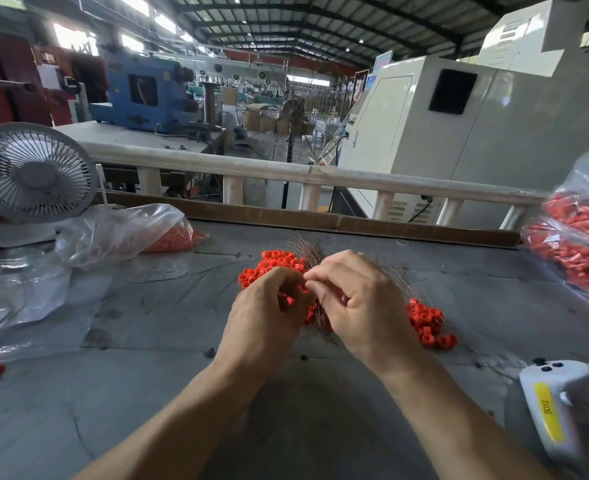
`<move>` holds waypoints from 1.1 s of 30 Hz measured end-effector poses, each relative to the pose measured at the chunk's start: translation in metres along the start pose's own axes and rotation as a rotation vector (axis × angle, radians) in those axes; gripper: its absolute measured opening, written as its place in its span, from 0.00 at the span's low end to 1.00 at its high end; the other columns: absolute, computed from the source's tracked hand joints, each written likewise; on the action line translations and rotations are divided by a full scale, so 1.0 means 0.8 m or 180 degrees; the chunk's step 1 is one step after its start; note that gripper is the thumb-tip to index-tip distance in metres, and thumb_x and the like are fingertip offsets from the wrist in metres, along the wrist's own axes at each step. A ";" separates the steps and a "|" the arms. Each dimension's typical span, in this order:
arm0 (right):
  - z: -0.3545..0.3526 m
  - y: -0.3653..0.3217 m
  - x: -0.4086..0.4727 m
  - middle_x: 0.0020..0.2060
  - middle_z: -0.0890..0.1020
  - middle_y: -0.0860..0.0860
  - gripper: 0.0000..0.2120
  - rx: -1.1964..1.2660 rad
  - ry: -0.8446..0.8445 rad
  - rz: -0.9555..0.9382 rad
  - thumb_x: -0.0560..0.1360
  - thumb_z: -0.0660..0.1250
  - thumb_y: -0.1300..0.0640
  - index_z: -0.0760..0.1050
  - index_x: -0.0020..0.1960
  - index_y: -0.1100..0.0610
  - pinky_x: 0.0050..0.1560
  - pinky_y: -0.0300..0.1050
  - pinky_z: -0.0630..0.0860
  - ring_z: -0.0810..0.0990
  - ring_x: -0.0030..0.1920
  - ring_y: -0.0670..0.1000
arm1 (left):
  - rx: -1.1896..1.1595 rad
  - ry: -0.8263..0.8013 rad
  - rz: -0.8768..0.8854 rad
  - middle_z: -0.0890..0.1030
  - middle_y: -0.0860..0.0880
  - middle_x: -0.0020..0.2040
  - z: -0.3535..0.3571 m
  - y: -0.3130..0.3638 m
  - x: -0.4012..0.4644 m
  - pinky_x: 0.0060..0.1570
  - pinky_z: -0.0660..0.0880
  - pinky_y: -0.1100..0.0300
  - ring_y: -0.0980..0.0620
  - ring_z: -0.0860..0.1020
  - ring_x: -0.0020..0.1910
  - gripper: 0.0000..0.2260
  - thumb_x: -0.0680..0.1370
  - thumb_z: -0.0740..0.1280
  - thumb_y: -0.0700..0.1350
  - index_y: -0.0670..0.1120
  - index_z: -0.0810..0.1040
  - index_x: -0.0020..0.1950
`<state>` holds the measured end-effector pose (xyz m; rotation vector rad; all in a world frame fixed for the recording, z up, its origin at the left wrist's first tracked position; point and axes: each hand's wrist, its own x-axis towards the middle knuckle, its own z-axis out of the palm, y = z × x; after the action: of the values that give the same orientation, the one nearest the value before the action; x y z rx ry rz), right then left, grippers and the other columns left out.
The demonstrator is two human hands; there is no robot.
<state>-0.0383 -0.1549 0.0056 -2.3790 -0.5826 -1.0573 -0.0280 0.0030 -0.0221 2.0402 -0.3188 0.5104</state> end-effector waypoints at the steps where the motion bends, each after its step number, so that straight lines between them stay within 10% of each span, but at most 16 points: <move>1: 0.002 -0.002 -0.001 0.47 0.83 0.45 0.03 0.0070 -0.0043 -0.0013 0.77 0.75 0.57 0.85 0.50 0.53 0.50 0.48 0.79 0.81 0.50 0.50 | -0.0076 0.0056 0.0059 0.81 0.66 0.43 0.000 0.000 -0.001 0.38 0.71 0.75 0.66 0.79 0.42 0.07 0.77 0.74 0.49 0.61 0.80 0.49; 13: -0.001 0.002 -0.001 0.58 0.83 0.47 0.13 0.0456 -0.0166 0.0452 0.80 0.70 0.63 0.83 0.63 0.55 0.63 0.46 0.77 0.80 0.61 0.45 | -0.1292 0.0256 -0.0329 0.84 0.50 0.35 -0.004 0.007 0.007 0.40 0.80 0.53 0.48 0.81 0.37 0.05 0.76 0.76 0.43 0.52 0.85 0.42; 33: -0.001 0.012 -0.006 0.44 0.84 0.40 0.05 0.0624 -0.0200 0.0815 0.78 0.73 0.59 0.84 0.49 0.50 0.47 0.27 0.73 0.82 0.48 0.38 | -0.0406 0.0251 0.0062 0.82 0.61 0.38 -0.002 0.006 0.000 0.36 0.74 0.69 0.58 0.80 0.38 0.05 0.75 0.77 0.46 0.56 0.85 0.42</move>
<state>-0.0362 -0.1640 -0.0001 -2.2478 -0.3713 -0.7801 -0.0301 0.0018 -0.0180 1.8903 -0.3161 0.5671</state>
